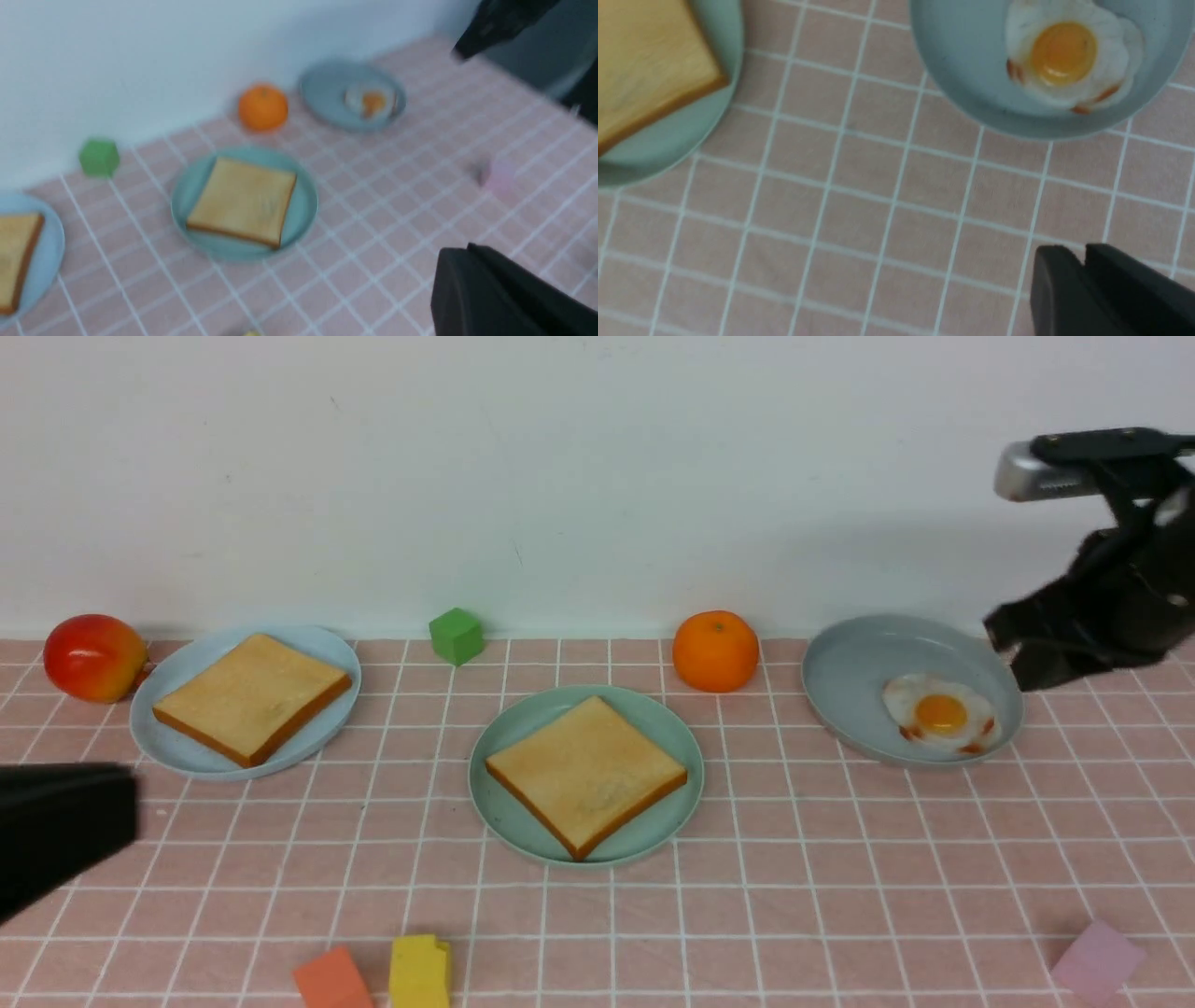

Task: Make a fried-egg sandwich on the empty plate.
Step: Use the right arm to grab a fried egg

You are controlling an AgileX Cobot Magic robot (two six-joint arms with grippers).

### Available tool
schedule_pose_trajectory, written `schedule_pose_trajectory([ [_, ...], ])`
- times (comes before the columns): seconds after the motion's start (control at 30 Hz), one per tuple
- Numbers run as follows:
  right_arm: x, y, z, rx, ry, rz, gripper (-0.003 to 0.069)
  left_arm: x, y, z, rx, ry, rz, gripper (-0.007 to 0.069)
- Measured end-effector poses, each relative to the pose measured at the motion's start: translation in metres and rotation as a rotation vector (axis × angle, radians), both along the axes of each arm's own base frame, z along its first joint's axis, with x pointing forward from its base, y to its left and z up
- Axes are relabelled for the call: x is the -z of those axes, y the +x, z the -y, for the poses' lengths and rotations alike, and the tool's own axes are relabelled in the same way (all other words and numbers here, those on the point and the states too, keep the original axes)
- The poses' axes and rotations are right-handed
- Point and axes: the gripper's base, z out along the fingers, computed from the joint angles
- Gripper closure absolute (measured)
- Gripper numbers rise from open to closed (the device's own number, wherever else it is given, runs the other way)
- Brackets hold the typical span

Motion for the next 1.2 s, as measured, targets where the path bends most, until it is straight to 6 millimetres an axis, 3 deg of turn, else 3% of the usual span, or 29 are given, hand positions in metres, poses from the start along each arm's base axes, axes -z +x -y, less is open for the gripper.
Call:
schedule_pose_trajectory([
  [0.1,0.022,0.034,0.007,0.018,-0.006,-0.053,0.0528,-0.001,-0.008,-0.006,-0.001,-0.029,0.038,0.0638],
  [0.3,0.055,0.078,0.025,0.044,-0.030,-0.095,0.0438,-0.002,-0.007,-0.006,-0.002,-0.040,0.049,0.0638],
  [0.43,0.072,0.113,0.032,-0.055,-0.074,-0.088,0.0367,-0.002,-0.005,-0.004,-0.002,-0.035,0.041,0.0638],
  [0.63,0.095,0.151,0.043,-0.203,-0.059,-0.086,0.0342,-0.002,-0.005,-0.004,-0.002,-0.036,0.042,0.0638],
  [0.73,0.103,0.164,0.048,-0.232,-0.047,-0.068,0.0319,-0.002,-0.005,-0.004,-0.002,-0.036,0.042,0.0638],
  [1.0,0.130,0.188,0.051,-0.277,-0.034,-0.016,0.0155,-0.002,-0.004,-0.003,-0.002,-0.035,0.043,0.0638],
  [1.2,0.144,0.192,0.047,-0.313,0.008,0.002,0.0149,0.000,0.000,0.000,-0.002,-0.024,0.027,0.0638],
])
